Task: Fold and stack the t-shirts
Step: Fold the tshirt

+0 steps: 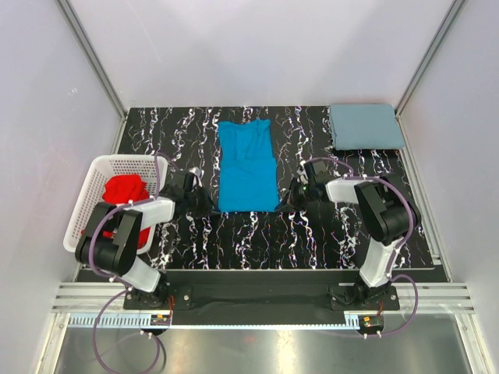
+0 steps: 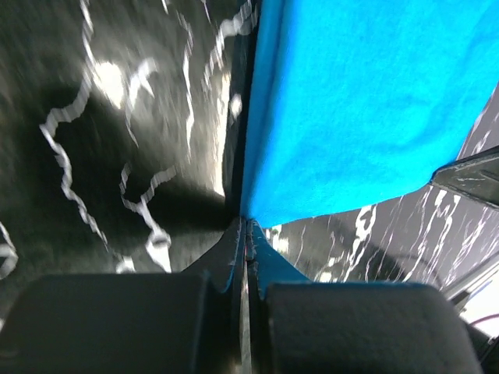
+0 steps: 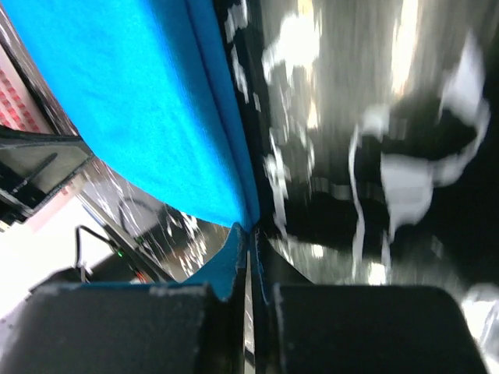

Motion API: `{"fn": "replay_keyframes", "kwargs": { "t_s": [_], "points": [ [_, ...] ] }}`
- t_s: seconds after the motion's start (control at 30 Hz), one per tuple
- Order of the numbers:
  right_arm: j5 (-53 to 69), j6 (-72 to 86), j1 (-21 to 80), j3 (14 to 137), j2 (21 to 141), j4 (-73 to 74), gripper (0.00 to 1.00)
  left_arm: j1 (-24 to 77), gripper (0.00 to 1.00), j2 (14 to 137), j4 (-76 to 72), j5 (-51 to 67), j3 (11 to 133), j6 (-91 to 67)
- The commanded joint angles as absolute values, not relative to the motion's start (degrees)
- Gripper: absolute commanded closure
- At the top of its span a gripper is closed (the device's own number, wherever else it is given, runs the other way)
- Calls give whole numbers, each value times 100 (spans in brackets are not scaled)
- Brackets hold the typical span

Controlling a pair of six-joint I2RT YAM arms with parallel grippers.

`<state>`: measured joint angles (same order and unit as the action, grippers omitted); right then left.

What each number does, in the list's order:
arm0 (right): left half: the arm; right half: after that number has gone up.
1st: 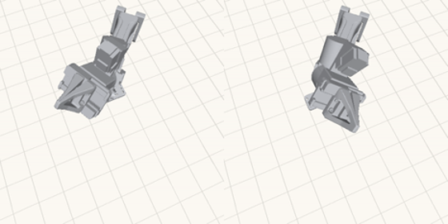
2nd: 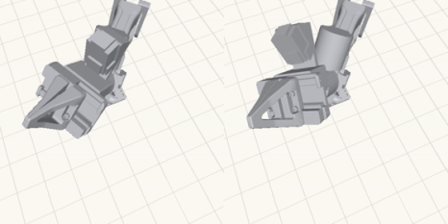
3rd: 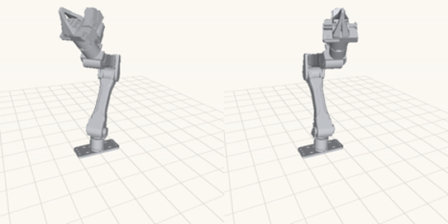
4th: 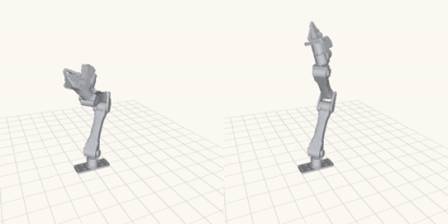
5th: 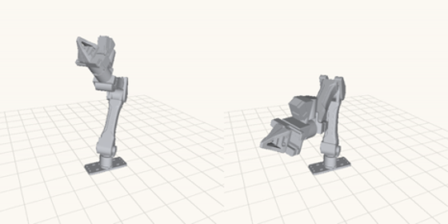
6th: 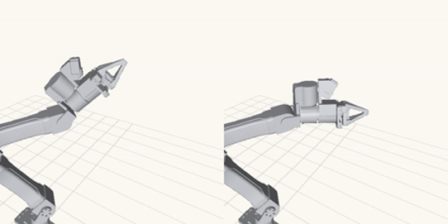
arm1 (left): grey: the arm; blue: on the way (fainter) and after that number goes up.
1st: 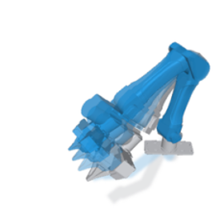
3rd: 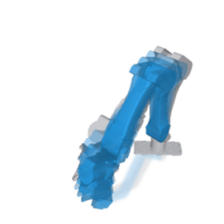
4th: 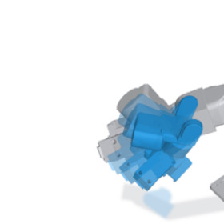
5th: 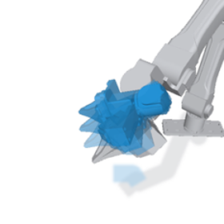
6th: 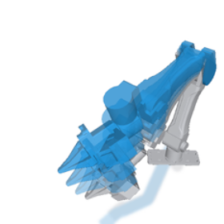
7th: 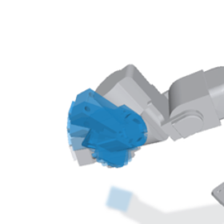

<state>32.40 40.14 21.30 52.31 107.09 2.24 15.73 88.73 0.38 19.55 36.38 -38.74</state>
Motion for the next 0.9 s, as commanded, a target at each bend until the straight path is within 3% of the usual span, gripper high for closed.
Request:
{"fn": "replay_keyframes", "kwargs": {
  "t_s": [0.0, 0.13, 0.53, 0.87],
  "points": [
    [2803, 3674, 2329, 4721, 10451, 861, 100, 1775, 100, 8561, 492, 1828, 3280, -3752],
    [2515, 3551, 2654, 4404, 9872, 1343, 100, 2091, 100, 8175, 597, 1987, 2989, -3954],
    [2091, 3990, 3085, 3243, 8166, 2074, 100, 3278, 100, 5715, 2117, 809, 2496, -4729],
    [2092, 3964, 3129, 3463, 7410, 2856, 100, 3436, 100, 5933, 2338, 1230, 2637, -4641]
  ]
}}
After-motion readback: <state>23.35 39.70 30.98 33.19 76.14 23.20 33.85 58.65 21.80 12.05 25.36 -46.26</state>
